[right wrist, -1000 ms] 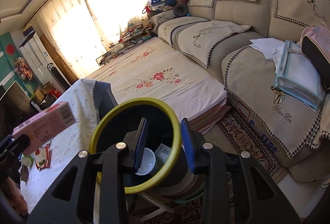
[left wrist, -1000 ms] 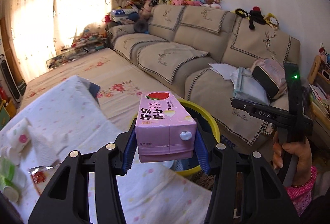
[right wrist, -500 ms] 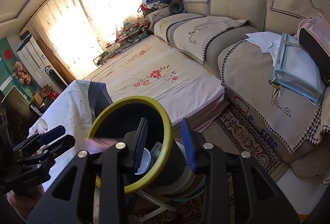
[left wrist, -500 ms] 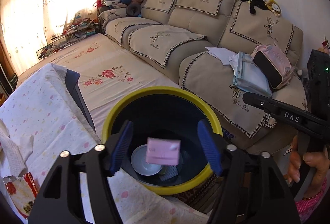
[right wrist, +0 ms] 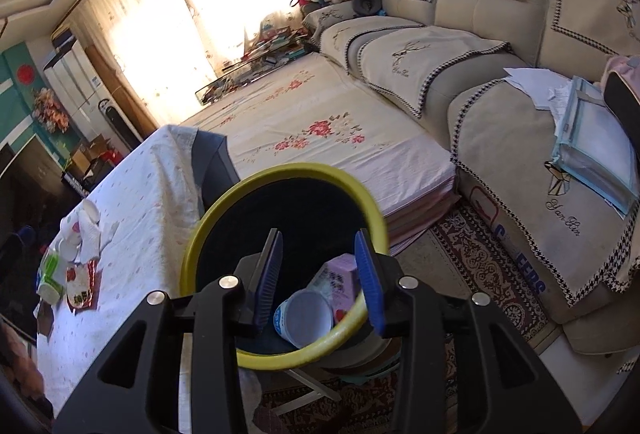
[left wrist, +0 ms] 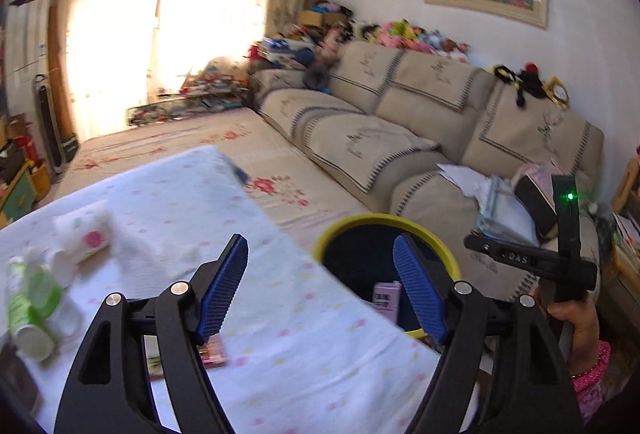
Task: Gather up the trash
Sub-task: 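Move the right tool to the red snack wrapper and grasp it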
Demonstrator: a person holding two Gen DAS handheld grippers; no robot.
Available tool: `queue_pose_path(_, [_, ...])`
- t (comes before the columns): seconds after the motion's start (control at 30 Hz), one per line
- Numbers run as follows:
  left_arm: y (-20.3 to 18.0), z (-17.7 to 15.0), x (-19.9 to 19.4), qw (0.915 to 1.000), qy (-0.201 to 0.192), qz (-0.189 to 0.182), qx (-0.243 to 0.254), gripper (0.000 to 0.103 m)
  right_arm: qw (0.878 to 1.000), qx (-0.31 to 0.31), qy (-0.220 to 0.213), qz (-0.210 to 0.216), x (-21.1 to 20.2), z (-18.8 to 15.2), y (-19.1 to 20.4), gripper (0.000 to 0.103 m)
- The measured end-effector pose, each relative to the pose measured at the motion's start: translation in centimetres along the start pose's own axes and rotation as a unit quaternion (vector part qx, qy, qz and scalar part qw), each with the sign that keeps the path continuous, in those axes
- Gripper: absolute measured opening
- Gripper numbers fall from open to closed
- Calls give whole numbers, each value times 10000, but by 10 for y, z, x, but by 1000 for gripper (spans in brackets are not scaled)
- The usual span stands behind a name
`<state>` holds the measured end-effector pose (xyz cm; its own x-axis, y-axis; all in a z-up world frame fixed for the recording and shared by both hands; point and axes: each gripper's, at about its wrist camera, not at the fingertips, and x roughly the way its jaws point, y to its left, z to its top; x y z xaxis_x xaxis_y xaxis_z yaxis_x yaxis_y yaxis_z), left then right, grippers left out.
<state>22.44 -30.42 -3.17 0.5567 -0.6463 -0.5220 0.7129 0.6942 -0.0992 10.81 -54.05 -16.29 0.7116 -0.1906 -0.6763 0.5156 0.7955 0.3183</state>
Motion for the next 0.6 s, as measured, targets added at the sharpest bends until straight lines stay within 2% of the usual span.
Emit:
queue_pose_path(0.17, [58,-19,-49,9969,-276,664,-330,77,9989,-393,204,130,12,-6,42,37])
queue_pose_path(0.33, [122,-48,-88,9872,-437,1398,-630,79,9947,-872,424,351,24,-14,93,37])
queue_pose_path(0.6, [195,-87,-117,9726,-668,1955,-1066,79,9761,-1719,862,1009,42,-37,193,42])
